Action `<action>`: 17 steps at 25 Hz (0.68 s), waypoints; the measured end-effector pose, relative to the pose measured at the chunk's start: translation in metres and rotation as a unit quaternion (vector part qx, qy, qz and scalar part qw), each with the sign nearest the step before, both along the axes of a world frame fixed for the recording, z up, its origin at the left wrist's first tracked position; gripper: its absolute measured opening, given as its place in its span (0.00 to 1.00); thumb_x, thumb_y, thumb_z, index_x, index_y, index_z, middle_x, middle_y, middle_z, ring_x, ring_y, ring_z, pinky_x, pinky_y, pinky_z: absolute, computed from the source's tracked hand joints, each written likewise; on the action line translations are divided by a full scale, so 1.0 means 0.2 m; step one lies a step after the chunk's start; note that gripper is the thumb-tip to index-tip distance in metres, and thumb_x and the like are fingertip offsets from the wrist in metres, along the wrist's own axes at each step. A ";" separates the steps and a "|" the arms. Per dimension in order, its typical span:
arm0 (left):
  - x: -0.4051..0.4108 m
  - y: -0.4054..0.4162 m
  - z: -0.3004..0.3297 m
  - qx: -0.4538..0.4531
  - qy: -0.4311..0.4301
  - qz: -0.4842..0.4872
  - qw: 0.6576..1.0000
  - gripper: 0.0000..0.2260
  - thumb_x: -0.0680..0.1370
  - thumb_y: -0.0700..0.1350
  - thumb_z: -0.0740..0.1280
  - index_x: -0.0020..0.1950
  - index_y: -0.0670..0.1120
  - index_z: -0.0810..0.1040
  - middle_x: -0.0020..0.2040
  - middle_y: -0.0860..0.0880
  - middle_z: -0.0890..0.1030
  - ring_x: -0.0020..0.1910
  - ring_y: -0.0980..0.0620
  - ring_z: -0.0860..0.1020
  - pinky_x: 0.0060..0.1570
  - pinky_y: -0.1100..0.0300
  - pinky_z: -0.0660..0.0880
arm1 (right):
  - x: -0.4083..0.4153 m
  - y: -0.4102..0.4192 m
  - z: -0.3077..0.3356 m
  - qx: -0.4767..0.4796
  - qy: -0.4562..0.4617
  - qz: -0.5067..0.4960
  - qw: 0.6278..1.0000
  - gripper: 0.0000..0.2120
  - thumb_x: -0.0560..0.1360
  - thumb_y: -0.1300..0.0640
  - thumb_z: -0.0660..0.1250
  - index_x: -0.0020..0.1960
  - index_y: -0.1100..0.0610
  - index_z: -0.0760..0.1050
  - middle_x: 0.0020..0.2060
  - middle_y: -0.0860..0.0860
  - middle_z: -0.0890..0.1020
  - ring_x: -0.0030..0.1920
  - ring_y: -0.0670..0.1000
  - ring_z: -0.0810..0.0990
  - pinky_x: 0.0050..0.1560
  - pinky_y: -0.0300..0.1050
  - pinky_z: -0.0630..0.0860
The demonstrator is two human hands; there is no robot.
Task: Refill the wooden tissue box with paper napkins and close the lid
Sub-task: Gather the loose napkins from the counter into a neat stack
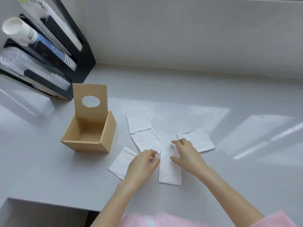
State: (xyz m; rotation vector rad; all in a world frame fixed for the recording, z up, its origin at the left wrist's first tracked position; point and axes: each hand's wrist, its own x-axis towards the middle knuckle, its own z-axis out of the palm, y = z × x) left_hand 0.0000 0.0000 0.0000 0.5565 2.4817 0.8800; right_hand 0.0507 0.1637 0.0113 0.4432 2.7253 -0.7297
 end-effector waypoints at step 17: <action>-0.08 -0.01 0.07 0.153 -0.150 0.007 0.977 0.08 0.75 0.47 0.66 0.53 0.51 0.77 0.50 0.56 0.80 0.49 0.59 0.78 0.43 0.73 0.72 | -0.02 -0.06 0.13 -0.237 0.050 -0.068 0.968 0.08 0.72 0.57 0.65 0.38 0.47 0.70 0.35 0.43 0.75 0.38 0.46 0.74 0.33 0.36 0.67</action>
